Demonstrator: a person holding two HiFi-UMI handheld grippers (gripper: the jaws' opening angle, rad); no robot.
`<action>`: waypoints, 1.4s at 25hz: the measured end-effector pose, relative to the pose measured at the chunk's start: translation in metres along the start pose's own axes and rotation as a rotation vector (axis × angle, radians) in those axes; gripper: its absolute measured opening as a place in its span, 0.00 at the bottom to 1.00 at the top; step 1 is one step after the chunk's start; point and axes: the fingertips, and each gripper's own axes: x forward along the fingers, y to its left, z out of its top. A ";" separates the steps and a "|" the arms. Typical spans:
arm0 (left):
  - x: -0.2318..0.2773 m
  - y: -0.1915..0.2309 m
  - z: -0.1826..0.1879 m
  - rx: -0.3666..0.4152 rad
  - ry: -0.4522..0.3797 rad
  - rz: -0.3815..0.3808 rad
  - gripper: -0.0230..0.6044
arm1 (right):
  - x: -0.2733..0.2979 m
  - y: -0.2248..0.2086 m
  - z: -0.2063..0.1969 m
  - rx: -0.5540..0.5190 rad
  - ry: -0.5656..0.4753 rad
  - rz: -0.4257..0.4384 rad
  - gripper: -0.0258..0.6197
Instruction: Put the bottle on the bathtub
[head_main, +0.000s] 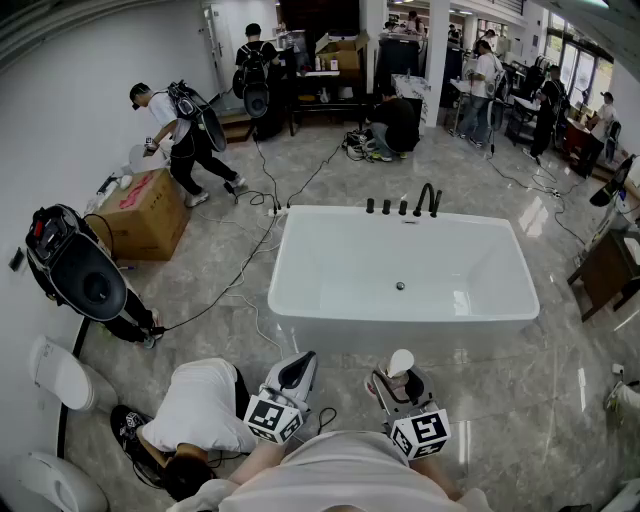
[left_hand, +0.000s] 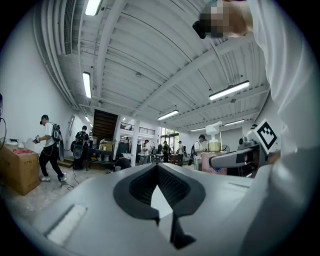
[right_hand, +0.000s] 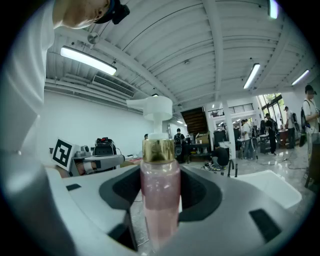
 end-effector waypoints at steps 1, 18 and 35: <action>0.000 0.002 -0.001 -0.002 -0.001 0.000 0.03 | 0.001 0.001 0.000 0.001 -0.002 0.002 0.37; -0.008 0.006 -0.003 -0.007 -0.002 -0.007 0.03 | 0.003 0.008 0.000 0.025 -0.004 0.004 0.37; -0.020 0.021 -0.005 -0.007 0.001 -0.008 0.03 | 0.007 0.017 -0.005 0.075 0.002 -0.011 0.37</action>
